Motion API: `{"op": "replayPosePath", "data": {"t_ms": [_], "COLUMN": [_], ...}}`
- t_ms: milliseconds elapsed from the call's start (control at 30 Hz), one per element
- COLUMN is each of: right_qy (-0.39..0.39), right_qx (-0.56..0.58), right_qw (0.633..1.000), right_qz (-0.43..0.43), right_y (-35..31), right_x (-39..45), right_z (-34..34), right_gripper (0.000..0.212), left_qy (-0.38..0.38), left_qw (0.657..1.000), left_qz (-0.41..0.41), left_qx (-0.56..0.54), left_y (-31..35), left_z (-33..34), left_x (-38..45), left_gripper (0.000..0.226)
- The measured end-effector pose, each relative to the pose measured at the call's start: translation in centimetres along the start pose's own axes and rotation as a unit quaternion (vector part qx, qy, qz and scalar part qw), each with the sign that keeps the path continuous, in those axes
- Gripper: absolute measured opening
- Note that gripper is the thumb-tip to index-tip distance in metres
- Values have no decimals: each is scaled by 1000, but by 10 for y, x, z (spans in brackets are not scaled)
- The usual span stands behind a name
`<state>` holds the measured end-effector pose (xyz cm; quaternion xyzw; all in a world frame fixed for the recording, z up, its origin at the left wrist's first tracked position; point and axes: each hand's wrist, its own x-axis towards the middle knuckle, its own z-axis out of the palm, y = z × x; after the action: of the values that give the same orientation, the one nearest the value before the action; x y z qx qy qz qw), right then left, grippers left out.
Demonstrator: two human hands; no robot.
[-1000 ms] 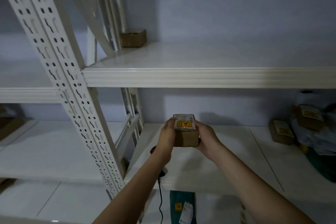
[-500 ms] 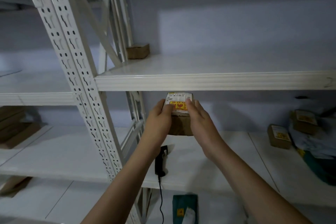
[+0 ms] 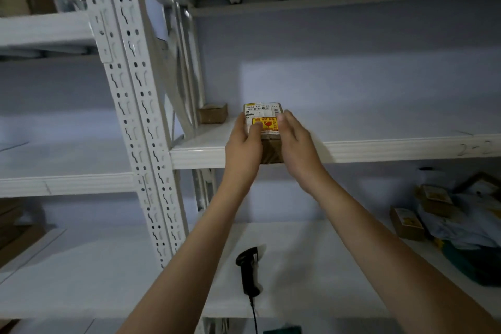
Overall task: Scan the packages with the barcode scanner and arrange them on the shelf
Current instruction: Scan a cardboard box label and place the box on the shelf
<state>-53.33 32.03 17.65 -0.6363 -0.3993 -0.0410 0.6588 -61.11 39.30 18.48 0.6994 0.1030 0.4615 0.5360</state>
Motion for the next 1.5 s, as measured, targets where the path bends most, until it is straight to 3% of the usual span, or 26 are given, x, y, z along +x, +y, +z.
{"op": "replayPosePath", "data": {"t_ms": [133,233,300,533,667,867,933,1233,1500], "right_qy": [18,-30,-80,-195,-198,-204,-196,-236,-275], "right_qx": [-95,-146,-185,-352,-404,-545,-569,-560,-574], "right_qw": [995,987,975,915,893,813,798,794,768], "right_qz": [-5,56,99,41,3,21,23,31,61], "right_y": [2,7,9,15,19,35,41,64,72], "right_x": [35,55,67,101,117,157,172,225,261], "right_z": [21,24,23,24,34,64,73,101,117], "right_gripper": [47,58,67,53,37,33,32,37,45], "left_qy": [-72,-156,-194,-118,-116,-176,-187,-246,-241], "left_qw": [996,975,946,897,849,743,722,629,605], "left_qz": [28,12,32,163,212,174,146,34,-2], "left_qx": [55,156,259,394,470,623,650,737,759], "left_y": [-13,-28,-38,-60,-67,-75,-79,-92,-107], "left_z": [-18,-37,-48,-62,-53,-32,-27,-24,-24], "left_x": [38,64,79,124,136,162,173,226,258], "left_gripper": [44,68,64,37,20,30,36,55,59]}}
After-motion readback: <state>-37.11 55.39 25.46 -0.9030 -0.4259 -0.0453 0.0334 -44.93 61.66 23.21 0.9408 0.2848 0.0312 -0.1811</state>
